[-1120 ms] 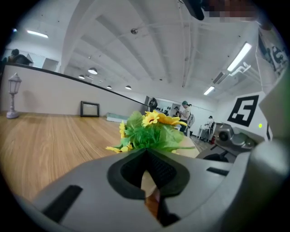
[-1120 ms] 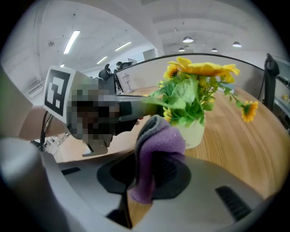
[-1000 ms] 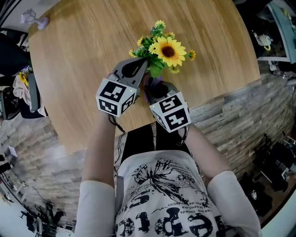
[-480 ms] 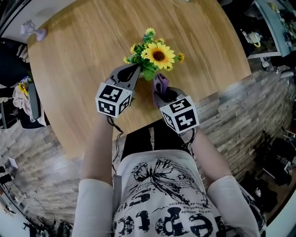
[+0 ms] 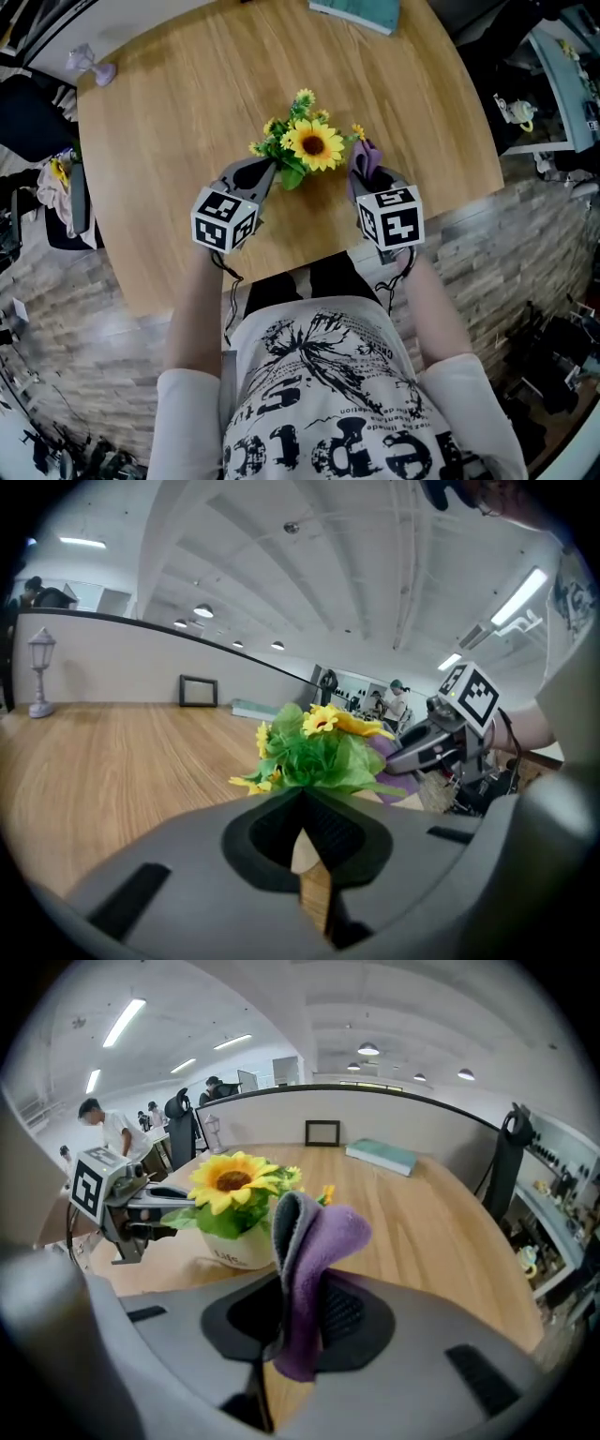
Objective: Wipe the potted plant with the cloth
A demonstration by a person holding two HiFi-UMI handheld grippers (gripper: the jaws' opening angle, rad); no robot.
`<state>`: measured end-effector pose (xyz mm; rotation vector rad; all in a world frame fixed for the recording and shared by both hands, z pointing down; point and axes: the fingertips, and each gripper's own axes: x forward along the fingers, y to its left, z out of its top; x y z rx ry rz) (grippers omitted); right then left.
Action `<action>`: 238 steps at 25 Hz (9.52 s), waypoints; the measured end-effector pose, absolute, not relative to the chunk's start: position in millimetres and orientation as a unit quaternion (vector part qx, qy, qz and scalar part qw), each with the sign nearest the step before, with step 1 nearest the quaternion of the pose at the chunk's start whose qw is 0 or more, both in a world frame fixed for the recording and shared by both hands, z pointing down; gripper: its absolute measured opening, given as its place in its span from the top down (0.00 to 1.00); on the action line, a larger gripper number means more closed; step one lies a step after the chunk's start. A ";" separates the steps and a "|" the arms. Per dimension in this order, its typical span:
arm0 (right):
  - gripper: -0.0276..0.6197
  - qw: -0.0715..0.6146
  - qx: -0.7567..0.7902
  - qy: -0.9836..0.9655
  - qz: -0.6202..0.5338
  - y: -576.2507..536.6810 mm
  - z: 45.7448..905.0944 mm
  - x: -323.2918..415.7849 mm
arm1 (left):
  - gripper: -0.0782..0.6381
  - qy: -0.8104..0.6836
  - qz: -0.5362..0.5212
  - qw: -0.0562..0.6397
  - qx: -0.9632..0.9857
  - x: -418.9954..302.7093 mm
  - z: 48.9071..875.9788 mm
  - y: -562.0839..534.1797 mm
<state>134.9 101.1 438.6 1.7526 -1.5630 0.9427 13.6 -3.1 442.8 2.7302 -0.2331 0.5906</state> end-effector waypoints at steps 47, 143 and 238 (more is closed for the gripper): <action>0.83 0.465 0.130 -0.864 0.146 -108.2 476.5 39.3 | 0.89 -0.339 0.162 0.244 0.894 13.5 443.8 -15.3; 0.84 0.310 0.560 -0.673 0.371 -34.8 436.5 -69.3 | 0.89 -0.154 0.165 0.100 0.969 -138.7 368.3 -61.7; 0.83 0.253 0.568 -0.661 0.420 97.2 492.3 159.4 | 0.15 0.031 0.231 0.024 0.972 76.4 484.6 34.3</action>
